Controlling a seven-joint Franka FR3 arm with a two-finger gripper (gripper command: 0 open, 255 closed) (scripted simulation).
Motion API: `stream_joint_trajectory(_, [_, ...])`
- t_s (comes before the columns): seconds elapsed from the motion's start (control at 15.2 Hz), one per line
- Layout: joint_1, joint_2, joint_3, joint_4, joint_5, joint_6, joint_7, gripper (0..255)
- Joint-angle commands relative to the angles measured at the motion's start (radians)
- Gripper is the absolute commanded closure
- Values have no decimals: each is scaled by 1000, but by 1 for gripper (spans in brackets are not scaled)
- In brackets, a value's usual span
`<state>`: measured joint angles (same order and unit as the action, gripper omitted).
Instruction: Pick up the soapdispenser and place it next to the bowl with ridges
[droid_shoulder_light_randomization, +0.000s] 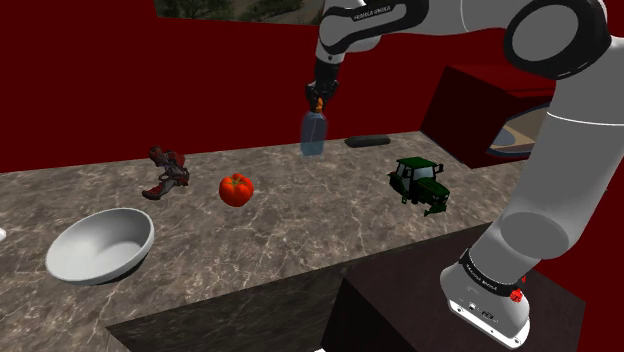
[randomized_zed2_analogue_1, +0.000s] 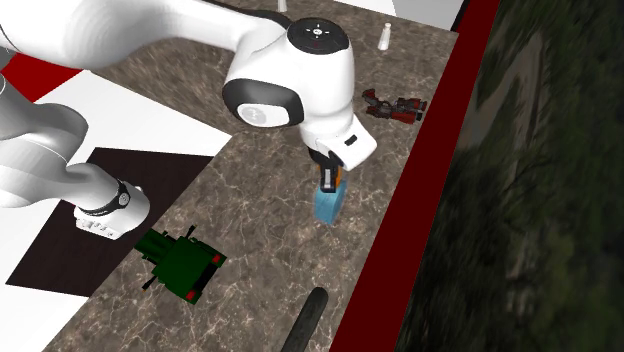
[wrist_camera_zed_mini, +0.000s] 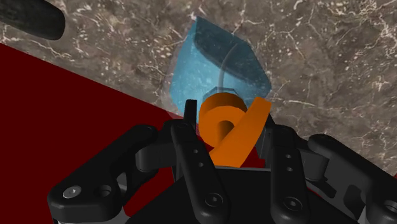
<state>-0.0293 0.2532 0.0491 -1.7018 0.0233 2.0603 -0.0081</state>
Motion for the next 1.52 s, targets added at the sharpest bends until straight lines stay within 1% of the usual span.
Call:
stream_joint_trajectory(0.0, [-1,-3,0,23,0,-25,0,255])
stream_joint_trajectory(0.66, [-1,-17,0,137,-1,-155,3,255])
stream_joint_trajectory(1.45, [0,-4,0,311,-2,-314,8,255])
